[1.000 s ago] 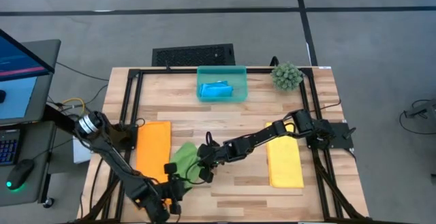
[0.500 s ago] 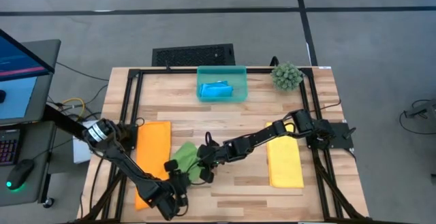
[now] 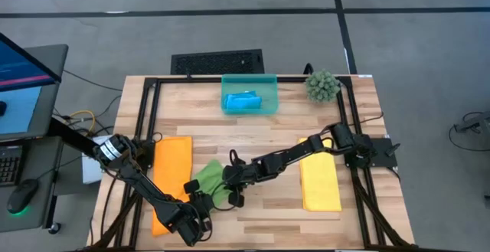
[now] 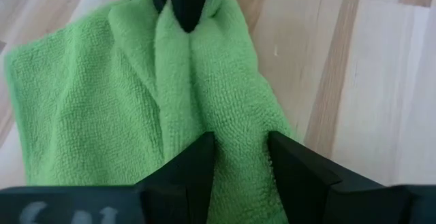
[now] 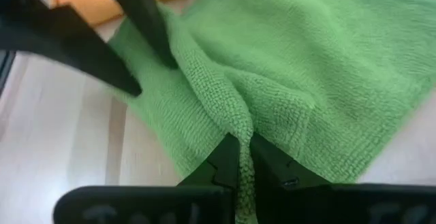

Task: Roll microfiber towels into tight, uniform cylinder then place into a basket
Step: Roll the green towel

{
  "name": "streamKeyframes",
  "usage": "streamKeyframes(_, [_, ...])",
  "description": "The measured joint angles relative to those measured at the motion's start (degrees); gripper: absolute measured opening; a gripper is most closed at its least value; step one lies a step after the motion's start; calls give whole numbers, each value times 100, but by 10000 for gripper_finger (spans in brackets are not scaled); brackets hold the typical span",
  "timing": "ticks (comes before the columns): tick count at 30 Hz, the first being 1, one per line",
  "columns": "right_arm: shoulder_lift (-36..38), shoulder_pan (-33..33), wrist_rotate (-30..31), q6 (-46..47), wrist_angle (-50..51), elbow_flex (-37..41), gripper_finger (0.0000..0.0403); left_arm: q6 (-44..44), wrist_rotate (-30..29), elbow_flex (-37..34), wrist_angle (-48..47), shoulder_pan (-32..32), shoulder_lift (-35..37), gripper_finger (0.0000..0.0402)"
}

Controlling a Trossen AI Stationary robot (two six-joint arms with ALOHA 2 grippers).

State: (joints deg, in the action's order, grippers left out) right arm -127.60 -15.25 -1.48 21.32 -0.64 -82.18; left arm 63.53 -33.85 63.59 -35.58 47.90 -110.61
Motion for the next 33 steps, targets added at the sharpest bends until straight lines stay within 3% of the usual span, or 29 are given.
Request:
streamKeyframes(19, [813, -350, 221, -1385, 716, -19, 47, -927, 612, 15, 116, 157, 15, 135])
streamKeyframes(28, [631, -223, 212, -1045, 1241, -12, 51, -979, 782, 8, 216, 222, 9, 135])
streamKeyframes(33, [790, -186, 61, -889, 2067, -7, 61, -1037, 885, 9, 233, 307, 7, 135])
